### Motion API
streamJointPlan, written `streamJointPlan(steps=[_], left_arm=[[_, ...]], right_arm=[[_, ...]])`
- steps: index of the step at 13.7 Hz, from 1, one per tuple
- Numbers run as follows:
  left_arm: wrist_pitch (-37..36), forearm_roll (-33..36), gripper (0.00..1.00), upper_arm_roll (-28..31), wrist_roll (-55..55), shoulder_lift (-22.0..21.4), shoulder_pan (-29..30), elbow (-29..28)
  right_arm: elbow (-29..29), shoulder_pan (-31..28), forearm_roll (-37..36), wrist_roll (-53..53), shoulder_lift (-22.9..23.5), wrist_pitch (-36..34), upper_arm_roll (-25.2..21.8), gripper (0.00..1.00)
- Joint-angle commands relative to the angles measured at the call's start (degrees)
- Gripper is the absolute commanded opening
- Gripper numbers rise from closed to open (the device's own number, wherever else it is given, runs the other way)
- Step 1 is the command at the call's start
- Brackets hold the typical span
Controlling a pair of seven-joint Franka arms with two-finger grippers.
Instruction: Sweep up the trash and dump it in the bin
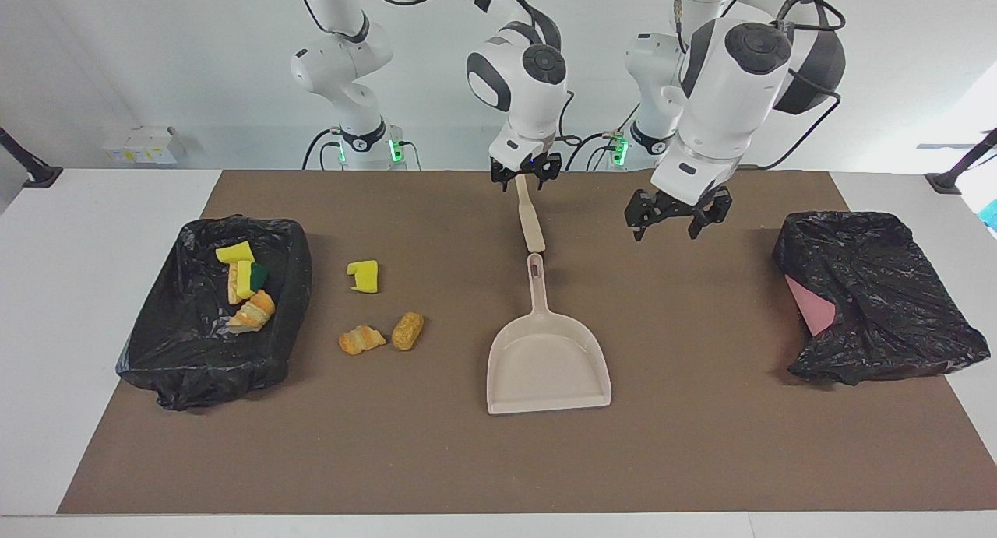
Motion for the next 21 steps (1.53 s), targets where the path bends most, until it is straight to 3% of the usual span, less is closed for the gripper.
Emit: streamJointPlan(steps=[1, 6, 9, 12, 15, 17, 19, 21], left_arm=[[4.31, -0.16, 1.00, 0.79, -5.92, 2.58, -4.02, -0.93], [9.86, -0.07, 1.00, 0.88, -9.45, 7.16, -8.77, -1.02], [13.36, 0.02, 1.00, 0.88, -10.50, 9.36, -10.79, -1.72], [16.80, 0.02, 1.00, 0.88, -11.30, 9.72, -11.94, -4.27], [19.34, 0.02, 1.00, 0.88, -12.17, 10.85, -13.17, -5.85], [20.22, 0.90, 1.00, 0.88, -14.63, 13.74, -14.91, -5.77], [22.76, 0.99, 1.00, 0.97, -17.35, 16.91, -16.33, -5.33], [22.88, 0.99, 1.00, 0.88, -17.98, 17.27, -16.69, -4.98]], right_arm=[[-10.96, 1.33, 3.65, 0.45, -6.42, 7.05, -0.25, 0.78], [-15.97, 6.51, 4.89, 0.80, -5.37, 15.13, -0.25, 0.78], [-16.07, 6.60, 5.16, 0.54, -4.32, 16.03, -0.25, 0.75], [-15.90, 6.51, 5.16, 0.54, -3.79, 15.94, -0.25, 0.55], [-15.54, 6.51, 4.98, 0.62, -3.53, 16.03, -0.25, 0.23], [-15.37, 6.51, 4.81, 0.54, -3.70, 16.03, -0.34, 0.07], [-15.37, 6.42, 4.72, 0.80, -4.31, 16.03, -0.43, 0.02], [-15.46, 5.99, 4.46, 3.59, -4.84, 15.94, -0.43, 0.00]])
